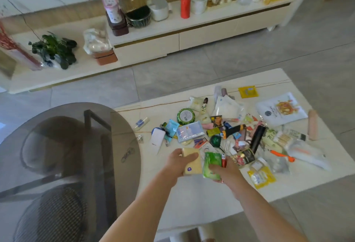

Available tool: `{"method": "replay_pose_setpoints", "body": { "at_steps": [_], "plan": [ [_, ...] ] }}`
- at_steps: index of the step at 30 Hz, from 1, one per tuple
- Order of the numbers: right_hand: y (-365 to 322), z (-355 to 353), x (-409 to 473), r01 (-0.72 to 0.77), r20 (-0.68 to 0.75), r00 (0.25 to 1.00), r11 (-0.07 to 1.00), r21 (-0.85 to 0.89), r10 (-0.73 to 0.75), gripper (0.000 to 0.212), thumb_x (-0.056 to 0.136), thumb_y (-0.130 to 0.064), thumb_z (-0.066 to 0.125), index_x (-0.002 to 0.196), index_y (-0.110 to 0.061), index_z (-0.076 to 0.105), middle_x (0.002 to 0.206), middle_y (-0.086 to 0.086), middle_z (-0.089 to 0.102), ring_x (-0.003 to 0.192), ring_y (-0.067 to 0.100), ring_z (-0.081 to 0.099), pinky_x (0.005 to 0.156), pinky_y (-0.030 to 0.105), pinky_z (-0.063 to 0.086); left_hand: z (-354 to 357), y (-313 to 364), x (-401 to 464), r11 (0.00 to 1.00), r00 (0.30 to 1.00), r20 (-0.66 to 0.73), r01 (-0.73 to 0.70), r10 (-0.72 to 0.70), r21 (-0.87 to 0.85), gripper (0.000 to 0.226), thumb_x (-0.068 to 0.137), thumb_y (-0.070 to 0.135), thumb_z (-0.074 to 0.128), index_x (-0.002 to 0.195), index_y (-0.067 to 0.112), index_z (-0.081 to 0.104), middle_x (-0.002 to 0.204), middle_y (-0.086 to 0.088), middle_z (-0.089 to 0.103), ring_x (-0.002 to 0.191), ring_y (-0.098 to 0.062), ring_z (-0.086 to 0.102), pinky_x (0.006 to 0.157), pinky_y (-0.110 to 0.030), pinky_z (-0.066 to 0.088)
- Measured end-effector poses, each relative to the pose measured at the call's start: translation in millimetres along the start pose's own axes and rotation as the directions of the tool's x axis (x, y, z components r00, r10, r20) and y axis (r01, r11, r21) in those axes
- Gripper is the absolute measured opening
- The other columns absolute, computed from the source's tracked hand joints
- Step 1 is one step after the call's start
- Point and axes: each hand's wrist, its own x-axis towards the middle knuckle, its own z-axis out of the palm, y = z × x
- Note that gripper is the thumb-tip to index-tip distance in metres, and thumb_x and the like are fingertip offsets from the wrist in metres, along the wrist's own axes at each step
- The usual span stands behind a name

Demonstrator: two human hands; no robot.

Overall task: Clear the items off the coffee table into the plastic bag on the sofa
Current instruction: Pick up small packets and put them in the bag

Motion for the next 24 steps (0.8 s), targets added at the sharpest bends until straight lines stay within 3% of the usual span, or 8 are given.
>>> {"method": "replay_pose_setpoints", "body": {
  "at_steps": [5, 11, 14, 18, 22, 24],
  "plan": [
    [-1.7, -58.1, -66.2, 0.038, -0.134, 0.991, 0.99, 0.138, -0.02, 0.039, 0.084, -0.001, 0.064, 0.117, -0.015, 0.047, 0.103, 0.007, 0.06, 0.089, 0.023, 0.06, 0.061, 0.03, 0.053, 51.8, 18.9, -61.7, 0.998, 0.99, 0.137, -0.031, 0.025, 0.046, 0.026, 0.082, 0.021, 0.073, 0.103, 0.017, 0.058, 0.091, -0.004, 0.067, 0.07, -0.014, 0.064, 0.06, -0.029, 0.057],
    [11.4, -138.1, -123.4, 0.089, -0.305, 0.952, 0.954, 0.287, 0.003, 0.044, 0.081, 0.001, 0.063, 0.121, -0.008, 0.049, 0.112, 0.018, 0.061, 0.1, 0.032, 0.062, 0.064, 0.032, 0.055, 124.7, 35.1, -117.4, 0.977, 0.966, 0.254, -0.099, 0.049, 0.186, 0.02, 0.082, 0.02, 0.072, 0.097, 0.016, 0.059, 0.09, -0.004, 0.068, 0.074, -0.015, 0.064, 0.059, -0.029, 0.055],
    [23.6, -180.8, -145.1, 0.139, -0.401, 0.916, 0.934, 0.329, 0.005, 0.039, 0.079, 0.001, 0.064, 0.117, -0.003, 0.051, 0.107, 0.02, 0.062, 0.093, 0.031, 0.063, 0.054, 0.024, 0.052, 167.4, 37.5, -136.6, 0.955, 0.947, 0.315, -0.149, 0.063, 0.258, 0.027, 0.082, 0.021, 0.072, 0.105, 0.012, 0.06, 0.091, -0.007, 0.069, 0.075, -0.017, 0.066, 0.061, -0.03, 0.057],
    [46.4, -240.2, -170.0, 0.172, -0.459, 0.888, 0.899, 0.402, 0.036, 0.037, 0.08, 0.001, 0.061, 0.115, -0.004, 0.049, 0.106, 0.018, 0.061, 0.088, 0.027, 0.062, 0.059, 0.029, 0.051, 232.9, 33.3, -159.6, 0.921, 0.925, 0.378, -0.184, 0.045, 0.342, 0.017, 0.085, 0.017, 0.069, 0.098, 0.012, 0.06, 0.081, -0.007, 0.067, 0.067, -0.017, 0.064, 0.055, -0.026, 0.055],
    [73.4, -300.1, -194.1, 0.226, -0.506, 0.861, 0.847, 0.481, 0.058, 0.032, 0.083, 0.005, 0.057, 0.109, -0.012, 0.052, 0.091, 0.009, 0.062, 0.073, 0.017, 0.061, 0.051, 0.024, 0.048, 307.5, 22.2, -179.2, 0.884, 0.906, 0.422, -0.221, 0.029, 0.413, 0.02, 0.083, 0.015, 0.068, 0.1, 0.012, 0.058, 0.085, -0.012, 0.065, 0.074, -0.025, 0.063, 0.074, -0.037, 0.053],
    [87.5, -328.6, -205.5, 0.257, -0.543, 0.835, 0.811, 0.526, 0.088, 0.033, 0.085, 0.004, 0.057, 0.113, -0.012, 0.051, 0.095, 0.012, 0.062, 0.07, 0.016, 0.06, 0.051, 0.024, 0.046, 343.7, 14.3, -189.8, 0.869, 0.893, 0.449, -0.241, 0.024, 0.433, 0.016, 0.084, 0.015, 0.065, 0.096, 0.014, 0.055, 0.085, -0.011, 0.063, 0.074, -0.024, 0.061, 0.071, -0.033, 0.051]
  ]
}}
